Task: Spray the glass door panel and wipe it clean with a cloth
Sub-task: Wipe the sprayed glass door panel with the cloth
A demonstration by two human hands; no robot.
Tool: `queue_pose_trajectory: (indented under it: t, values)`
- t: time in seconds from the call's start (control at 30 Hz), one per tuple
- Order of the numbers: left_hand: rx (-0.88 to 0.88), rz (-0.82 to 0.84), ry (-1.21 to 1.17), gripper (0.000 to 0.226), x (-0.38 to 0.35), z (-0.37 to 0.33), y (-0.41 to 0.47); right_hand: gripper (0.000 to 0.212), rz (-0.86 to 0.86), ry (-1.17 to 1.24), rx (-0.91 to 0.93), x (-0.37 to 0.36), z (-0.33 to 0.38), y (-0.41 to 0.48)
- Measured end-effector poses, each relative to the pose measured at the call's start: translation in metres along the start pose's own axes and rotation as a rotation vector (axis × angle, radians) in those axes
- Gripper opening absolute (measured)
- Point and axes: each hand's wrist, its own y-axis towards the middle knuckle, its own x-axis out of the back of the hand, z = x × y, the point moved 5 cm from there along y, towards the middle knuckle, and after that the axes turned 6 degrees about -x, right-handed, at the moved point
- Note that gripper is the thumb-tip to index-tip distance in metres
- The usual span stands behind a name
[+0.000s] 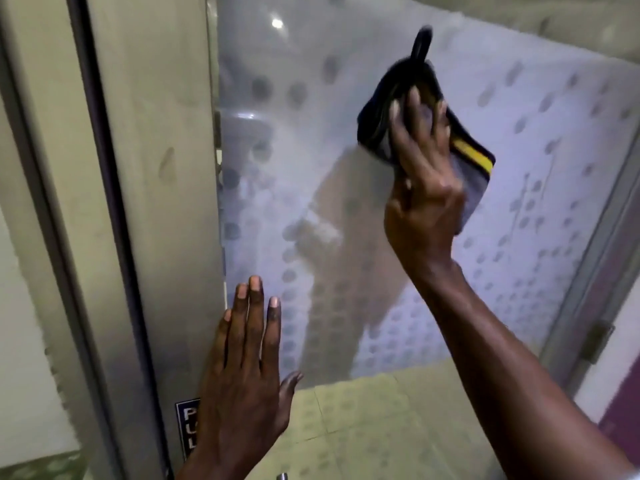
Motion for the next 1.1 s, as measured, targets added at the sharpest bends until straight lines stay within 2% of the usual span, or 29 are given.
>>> queue_pose_trajectory:
  t: [0.07,0.13,0.2,0.27,0.37,0.43,0.53,0.63,0.7,0.83,0.9,1.0,1.1]
  values:
    - [0.061,-0.042,-0.058,0.115,0.0,-0.01,0.001,0.074,-0.029,0.022,-0.001,-0.008,0.014,0.016]
    - [0.097,-0.094,-0.113,0.12,0.001,-0.025,0.007,0.064,-0.004,-0.011,0.122,-0.02,0.03,-0.007]
    - [0.084,-0.126,-0.132,0.119,0.001,-0.04,0.016,0.06,0.108,0.004,0.251,-0.03,0.032,-0.059]
    - [0.081,-0.118,-0.12,0.118,0.0,-0.051,0.025,0.064,0.217,-0.019,0.268,-0.029,0.015,-0.117]
    - [0.109,-0.062,-0.116,0.126,-0.007,-0.056,0.029,0.077,0.277,-0.094,0.167,-0.012,-0.021,-0.169]
    - [0.097,-0.031,-0.091,0.135,-0.011,-0.053,0.028,0.08,0.25,-0.111,0.091,0.001,-0.041,-0.165]
    - [0.108,-0.042,-0.067,0.141,-0.015,-0.053,0.027,0.088,0.079,0.0,-0.109,0.013,-0.059,-0.111]
    - [0.16,-0.101,-0.104,0.127,-0.018,-0.068,0.03,0.097,-0.057,0.079,-0.216,0.01,-0.049,-0.064]
    - [0.158,-0.102,-0.121,0.127,-0.023,-0.083,0.034,0.092,-0.006,0.027,-0.103,0.002,-0.035,-0.067]
    - [0.1,-0.123,-0.144,0.11,-0.036,-0.104,0.039,0.06,0.228,-0.097,0.188,-0.003,-0.044,-0.135]
    - [0.104,-0.086,-0.126,0.115,-0.043,-0.104,0.038,0.068,0.275,-0.185,0.204,0.008,-0.072,-0.164]
    - [0.086,-0.061,-0.088,0.115,-0.048,-0.101,0.035,0.084,0.221,-0.278,0.127,0.034,-0.125,-0.169]
    - [0.089,-0.05,-0.056,0.11,-0.05,-0.102,0.035,0.098,0.069,-0.206,-0.179,0.064,-0.183,-0.138]
